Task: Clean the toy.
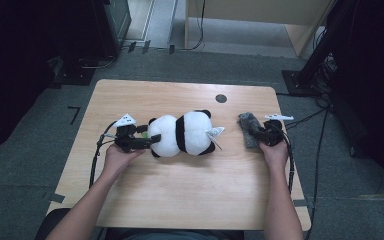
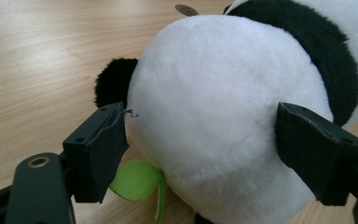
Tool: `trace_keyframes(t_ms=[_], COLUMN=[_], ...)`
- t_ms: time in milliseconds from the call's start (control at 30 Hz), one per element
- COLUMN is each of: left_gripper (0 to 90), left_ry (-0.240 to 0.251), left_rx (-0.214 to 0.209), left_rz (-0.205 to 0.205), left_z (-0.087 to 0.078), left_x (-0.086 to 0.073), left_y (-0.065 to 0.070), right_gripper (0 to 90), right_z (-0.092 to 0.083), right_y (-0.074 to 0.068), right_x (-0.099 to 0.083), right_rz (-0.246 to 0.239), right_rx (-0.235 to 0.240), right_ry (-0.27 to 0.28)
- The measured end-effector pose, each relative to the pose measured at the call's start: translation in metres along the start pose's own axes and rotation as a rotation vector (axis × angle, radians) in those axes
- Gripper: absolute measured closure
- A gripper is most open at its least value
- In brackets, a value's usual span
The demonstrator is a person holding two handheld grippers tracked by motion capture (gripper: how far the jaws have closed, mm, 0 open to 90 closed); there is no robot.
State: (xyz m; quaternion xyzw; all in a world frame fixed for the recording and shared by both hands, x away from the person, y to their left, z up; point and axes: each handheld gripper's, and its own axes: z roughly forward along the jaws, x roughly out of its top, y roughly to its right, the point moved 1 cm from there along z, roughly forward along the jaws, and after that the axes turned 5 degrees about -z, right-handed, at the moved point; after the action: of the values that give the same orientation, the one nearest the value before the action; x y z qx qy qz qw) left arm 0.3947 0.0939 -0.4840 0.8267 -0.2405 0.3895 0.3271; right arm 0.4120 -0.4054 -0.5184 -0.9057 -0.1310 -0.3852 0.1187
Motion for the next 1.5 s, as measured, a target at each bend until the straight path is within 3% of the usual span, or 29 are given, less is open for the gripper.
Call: trace_keyframes(t_ms=[67, 233, 400, 567, 700, 933, 1100, 1267, 1433, 1500], left_gripper=[16.6, 16.8, 22.3, 23.7, 23.8, 22.8, 20.9, 12.6, 10.6, 15.2], left_ry=[-0.001, 0.001, 0.007, -0.005, 0.016, -0.022, -0.051, -0.033, -0.030, -0.038], left_rx=[0.000, 0.009, 0.001, -0.014, -0.015, -0.002, 0.008, 0.002, -0.008, -0.026], left_rz=[-0.002, 0.005, 0.013, -0.028, -0.033, -0.001, -0.012, -0.016, -0.002, -0.005], left_z=[0.000, -0.001, -0.002, -0.005, -0.011, -0.014, -0.006, 0.003, 0.004, 0.003], left_x=[0.000, 0.000, 0.001, 0.003, 0.006, 0.003, -0.001, -0.004, -0.005, -0.005], left_y=[0.000, 0.001, 0.003, 0.002, 0.005, 0.013, 0.011, 0.005, 0.004, 0.004], right_gripper=[60.4, 76.7, 78.7, 78.7, 78.7, 78.6, 78.8, 78.8, 79.0, 79.0], right_z=[0.000, -0.003, -0.010, -0.022, -0.030, -0.047, -0.057, -0.063, -0.065, -0.065], right_y=[-0.001, -0.005, -0.006, -0.006, -0.010, -0.027, -0.039, -0.055, -0.078, -0.087], right_x=[0.000, 0.003, 0.008, 0.014, 0.021, 0.039, 0.052, 0.067, 0.083, 0.090], right_rz=[-0.008, -0.008, -0.003, 0.015, 0.015, -0.032, -0.034, -0.055, -0.115, -0.139], right_rx=[-0.009, -0.018, -0.038, -0.042, -0.031, -0.030, 0.005, 0.042, 0.073, 0.082], right_ry=[-0.001, -0.017, -0.016, 0.001, 0.012, 0.053, 0.074, 0.092, 0.097, 0.098])
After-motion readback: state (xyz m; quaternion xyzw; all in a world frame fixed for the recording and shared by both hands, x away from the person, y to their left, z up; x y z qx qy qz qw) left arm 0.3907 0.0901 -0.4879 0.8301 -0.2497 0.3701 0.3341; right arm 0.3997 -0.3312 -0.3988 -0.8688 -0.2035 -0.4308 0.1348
